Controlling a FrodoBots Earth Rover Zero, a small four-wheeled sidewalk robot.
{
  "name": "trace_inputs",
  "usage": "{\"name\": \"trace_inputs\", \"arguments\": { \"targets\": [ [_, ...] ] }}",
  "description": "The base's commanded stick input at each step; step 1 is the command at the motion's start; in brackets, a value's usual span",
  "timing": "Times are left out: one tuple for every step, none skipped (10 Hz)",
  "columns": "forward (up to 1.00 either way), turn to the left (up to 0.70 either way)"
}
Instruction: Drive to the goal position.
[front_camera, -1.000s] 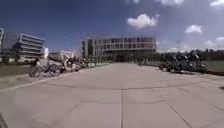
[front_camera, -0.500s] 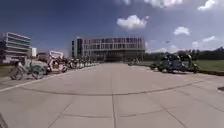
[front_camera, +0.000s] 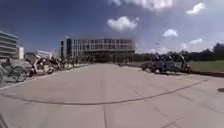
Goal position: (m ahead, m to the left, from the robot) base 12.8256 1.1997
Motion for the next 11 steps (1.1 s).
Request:
{"name": "trace_inputs", "arguments": {
  "targets": [
    [0.7,0.0],
    [0.7,0.0],
    [0.7,0.0],
    [0.7,0.0],
    [0.7,0.0],
    [0.7,0.0],
    [0.7,0.0],
    [0.7,0.0],
    [0.7,0.0],
    [0.7,0.0],
    [0.7,0.0]
  ]
}}
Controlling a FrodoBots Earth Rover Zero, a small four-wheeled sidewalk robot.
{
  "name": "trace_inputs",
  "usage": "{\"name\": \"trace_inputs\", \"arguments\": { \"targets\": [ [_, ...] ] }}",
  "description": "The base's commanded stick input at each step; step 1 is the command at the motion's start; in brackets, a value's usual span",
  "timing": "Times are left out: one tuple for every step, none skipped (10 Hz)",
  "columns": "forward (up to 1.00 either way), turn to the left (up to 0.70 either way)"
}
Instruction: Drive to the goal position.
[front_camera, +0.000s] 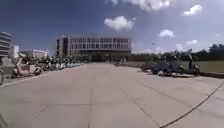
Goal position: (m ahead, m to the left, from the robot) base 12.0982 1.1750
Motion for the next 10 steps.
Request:
{"name": "trace_inputs", "arguments": {
  "targets": [
    [0.7,0.0],
    [0.7,0.0],
    [0.7,0.0],
    [0.7,0.0],
    [0.7,0.0],
    [0.7,0.0],
    [0.7,0.0],
    [0.7,0.0],
    [0.7,0.0],
    [0.7,0.0]
  ]
}}
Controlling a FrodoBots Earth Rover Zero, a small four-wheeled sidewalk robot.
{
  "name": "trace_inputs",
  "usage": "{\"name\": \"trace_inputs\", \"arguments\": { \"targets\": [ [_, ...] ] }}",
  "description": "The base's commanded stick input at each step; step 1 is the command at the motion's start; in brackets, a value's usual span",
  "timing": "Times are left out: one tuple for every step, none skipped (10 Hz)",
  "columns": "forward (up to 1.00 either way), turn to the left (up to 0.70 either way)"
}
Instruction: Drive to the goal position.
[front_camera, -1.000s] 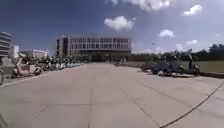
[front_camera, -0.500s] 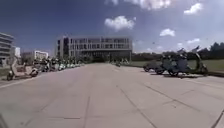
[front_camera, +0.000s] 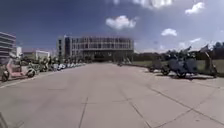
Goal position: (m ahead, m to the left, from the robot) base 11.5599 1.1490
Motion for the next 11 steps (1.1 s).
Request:
{"name": "trace_inputs", "arguments": {
  "targets": [
    [0.7,0.0],
    [0.7,0.0],
    [0.7,0.0],
    [0.7,0.0],
    [0.7,0.0],
    [0.7,0.0],
    [0.7,0.0],
    [0.7,0.0],
    [0.7,0.0],
    [0.7,0.0],
    [0.7,0.0]
  ]
}}
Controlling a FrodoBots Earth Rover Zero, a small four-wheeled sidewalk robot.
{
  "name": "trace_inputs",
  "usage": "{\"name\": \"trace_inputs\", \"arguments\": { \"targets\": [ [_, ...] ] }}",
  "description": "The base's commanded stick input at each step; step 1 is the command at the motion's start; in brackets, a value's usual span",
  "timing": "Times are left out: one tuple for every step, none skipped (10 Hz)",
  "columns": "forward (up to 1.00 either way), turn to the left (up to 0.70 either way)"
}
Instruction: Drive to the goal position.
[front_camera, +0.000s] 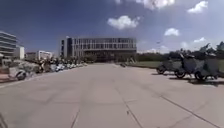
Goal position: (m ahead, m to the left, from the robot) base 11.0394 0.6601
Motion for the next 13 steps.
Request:
{"name": "trace_inputs", "arguments": {
  "targets": [
    [0.7,0.0],
    [0.7,0.0],
    [0.7,0.0],
    [0.7,0.0],
    [0.7,0.0],
    [0.7,0.0],
    [0.7,0.0],
    [0.7,0.0],
    [0.7,0.0],
    [0.7,0.0],
    [0.7,0.0],
    [0.7,0.0],
    [0.7,0.0]
  ]
}}
